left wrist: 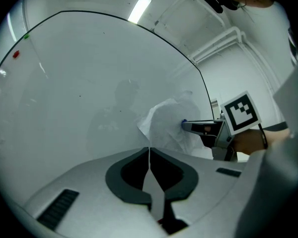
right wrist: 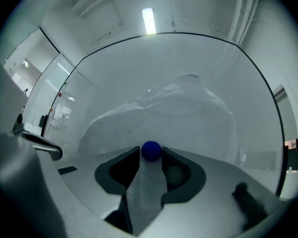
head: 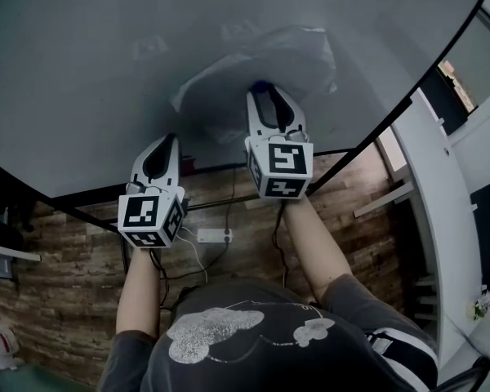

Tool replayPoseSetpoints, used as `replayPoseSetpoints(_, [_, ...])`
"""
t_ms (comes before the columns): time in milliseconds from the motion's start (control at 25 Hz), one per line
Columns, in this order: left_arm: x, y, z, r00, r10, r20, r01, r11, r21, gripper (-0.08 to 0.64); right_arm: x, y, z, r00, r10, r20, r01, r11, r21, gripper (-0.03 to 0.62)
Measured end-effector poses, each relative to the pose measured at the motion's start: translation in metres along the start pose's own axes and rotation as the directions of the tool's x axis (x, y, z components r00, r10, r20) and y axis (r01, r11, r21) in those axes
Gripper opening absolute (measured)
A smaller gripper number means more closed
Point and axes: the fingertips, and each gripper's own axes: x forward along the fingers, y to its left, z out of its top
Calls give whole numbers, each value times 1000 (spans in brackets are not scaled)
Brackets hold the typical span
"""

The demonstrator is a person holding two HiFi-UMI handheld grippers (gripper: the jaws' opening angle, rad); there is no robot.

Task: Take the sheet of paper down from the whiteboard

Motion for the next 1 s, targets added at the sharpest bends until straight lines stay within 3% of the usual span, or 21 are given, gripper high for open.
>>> replayPoseSetpoints(240, [10,2,-2,1000,-1,-6,1,1000,-15,12,1,-3,-3,999,-46,-5,46,999,-2,135])
replayPoseSetpoints(360, [15,-2,1,999,-50,3,50,998,-48,26,1,-4,0,999,-51,5,51,999,14,132])
replayPoseSetpoints(440, [20,-9,2,995,-102,2,102,992,-69,149,1,-4,0,999,-41,3,40,999,17,132])
replayPoseSetpoints(480, [23,-11,1,993,-120,-2,119,990,-81,156,2,-3,-1,999,-34,0,34,999,18,132])
replayPoseSetpoints(720, [35,-16,7,990,-142,17,143,979,-143,158,0,-3,-2,1000,-27,-4,27,1000,14,132])
replayPoseSetpoints(1000, [41,-15,21,991,-127,43,131,987,-96,156,2,-1,-2,1000,-17,-8,17,999,30,132])
